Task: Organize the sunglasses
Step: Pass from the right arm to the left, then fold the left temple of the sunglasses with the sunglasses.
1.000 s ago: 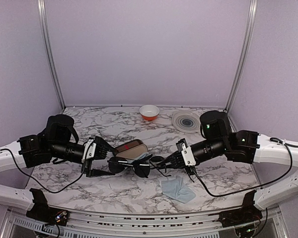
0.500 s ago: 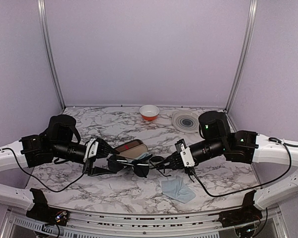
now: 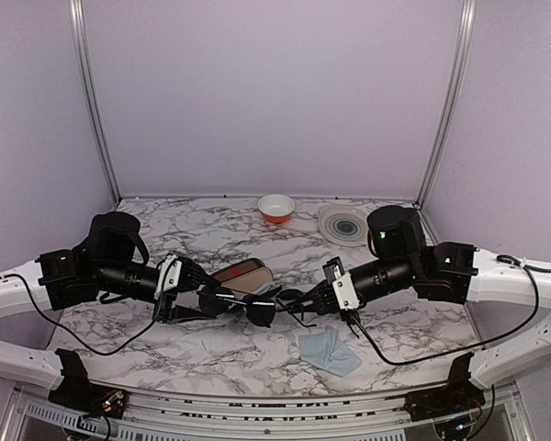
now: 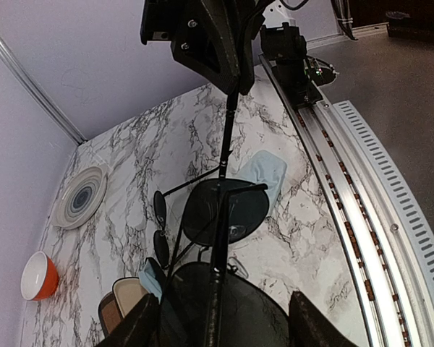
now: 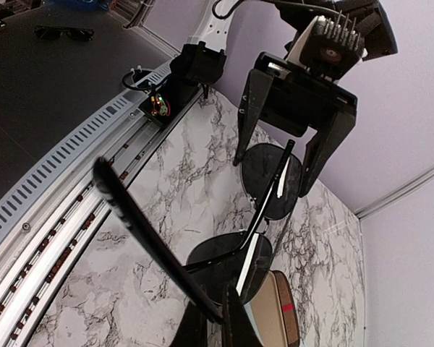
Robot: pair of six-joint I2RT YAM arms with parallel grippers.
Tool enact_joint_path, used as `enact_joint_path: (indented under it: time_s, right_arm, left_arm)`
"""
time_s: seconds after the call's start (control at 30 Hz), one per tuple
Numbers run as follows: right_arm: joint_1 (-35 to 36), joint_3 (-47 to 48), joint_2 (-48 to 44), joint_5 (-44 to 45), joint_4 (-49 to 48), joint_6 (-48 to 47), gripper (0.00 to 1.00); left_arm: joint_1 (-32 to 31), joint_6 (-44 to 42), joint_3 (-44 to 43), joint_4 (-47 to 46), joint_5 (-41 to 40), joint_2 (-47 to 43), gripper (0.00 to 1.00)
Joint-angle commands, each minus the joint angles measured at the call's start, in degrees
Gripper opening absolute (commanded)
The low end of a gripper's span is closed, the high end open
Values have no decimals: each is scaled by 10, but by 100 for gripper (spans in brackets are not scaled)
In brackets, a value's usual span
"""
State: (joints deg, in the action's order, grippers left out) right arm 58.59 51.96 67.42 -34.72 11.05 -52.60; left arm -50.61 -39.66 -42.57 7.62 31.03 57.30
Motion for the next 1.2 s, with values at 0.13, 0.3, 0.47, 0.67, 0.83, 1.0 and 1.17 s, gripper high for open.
enact_joint_path:
  time_s: [0.13,0.3,0.47,0.67,0.83,1.0,1.17]
  right_arm:
    - [7,10,0,30,-49,18,64]
    - [8,-8,-14,60,-84,59,100]
    - [-39,-14,-28,71,-108,246,100]
    - [-73,-25,-22,-48,-54,299,100]
    - [-73,-94,-53,-25,-92,328,100]
    - [-73,-150,-56,135,-195,409,92]
    - [-73,-140,-24,285,-279,549,68]
  left_arm:
    - [1,4,3,-9,8,4,53]
    - [1,2,18,-15,-8,2,53]
    - [2,-9,31,-32,-32,-6,52]
    - [2,-5,43,-62,-48,-20,51]
    - [6,17,47,-89,-97,-23,51]
    - [16,31,48,-107,-90,-27,51]
    - [18,73,48,-140,-113,-22,51]
